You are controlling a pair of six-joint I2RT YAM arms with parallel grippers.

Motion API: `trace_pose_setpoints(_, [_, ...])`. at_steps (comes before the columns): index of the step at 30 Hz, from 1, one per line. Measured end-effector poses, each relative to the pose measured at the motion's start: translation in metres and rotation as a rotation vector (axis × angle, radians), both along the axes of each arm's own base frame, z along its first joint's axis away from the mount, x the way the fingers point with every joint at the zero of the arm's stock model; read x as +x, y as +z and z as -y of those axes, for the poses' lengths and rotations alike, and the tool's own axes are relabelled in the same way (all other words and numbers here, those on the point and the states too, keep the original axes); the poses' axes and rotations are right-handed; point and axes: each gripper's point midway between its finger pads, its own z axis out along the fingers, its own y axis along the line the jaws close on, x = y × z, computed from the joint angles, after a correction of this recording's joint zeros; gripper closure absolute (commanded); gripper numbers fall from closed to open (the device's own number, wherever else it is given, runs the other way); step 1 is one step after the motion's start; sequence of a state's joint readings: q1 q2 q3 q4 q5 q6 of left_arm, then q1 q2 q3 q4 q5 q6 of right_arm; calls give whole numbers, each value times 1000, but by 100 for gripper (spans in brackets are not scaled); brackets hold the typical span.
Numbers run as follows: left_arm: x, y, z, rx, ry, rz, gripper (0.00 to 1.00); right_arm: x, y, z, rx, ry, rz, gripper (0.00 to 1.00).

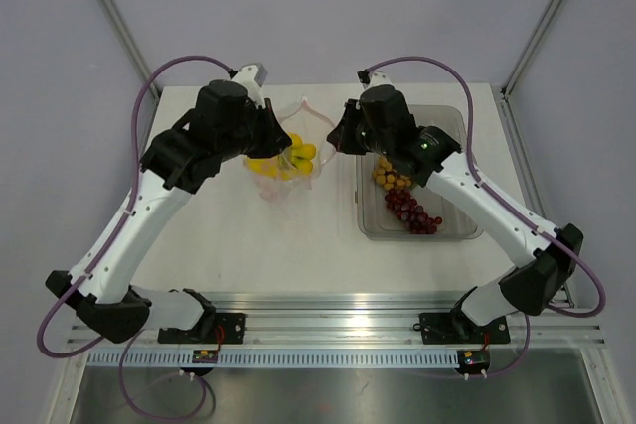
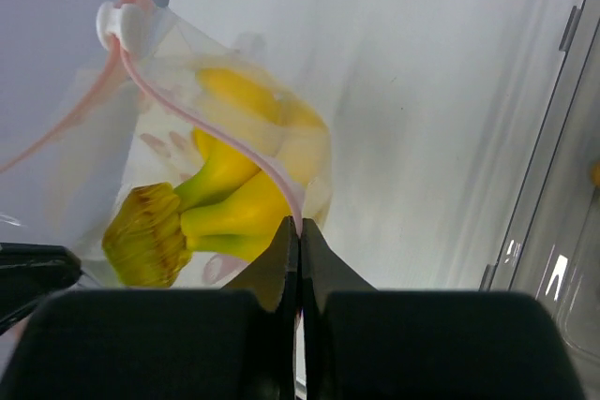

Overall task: Place the food in the zip-top bag and seal the zipper
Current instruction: Adjust the zipper food storage bag at the center of the board.

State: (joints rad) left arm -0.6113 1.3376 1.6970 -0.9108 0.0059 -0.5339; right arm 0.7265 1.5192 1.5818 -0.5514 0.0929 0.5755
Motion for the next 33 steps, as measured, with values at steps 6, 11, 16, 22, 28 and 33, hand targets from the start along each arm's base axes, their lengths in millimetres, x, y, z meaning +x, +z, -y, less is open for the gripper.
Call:
trace_pose_setpoints(6, [-7, -84, -11, 87, 4, -129, 100, -6, -44, 6, -44, -1, -51, 100])
trace_pose_setpoints(11, [2, -191, -17, 243, -3, -421, 100, -5, -139, 1, -209, 9, -246, 100])
trace_pose_setpoints(16, [19, -130, -8, 191, -34, -317, 100, -7, -113, 8, -193, -3, -205, 100])
trace_pose_setpoints(22, [20, -7, -3, 17, -73, 5, 100, -9, -23, 15, -43, -21, -12, 100])
trace_pose_setpoints(28, [16, -95, -3, 90, -91, -161, 100, -4, -86, 8, -105, -12, -99, 100])
trace_pose_setpoints(33, [11, -184, -5, 196, -107, -436, 100, -18, -168, 13, -245, 12, -289, 100])
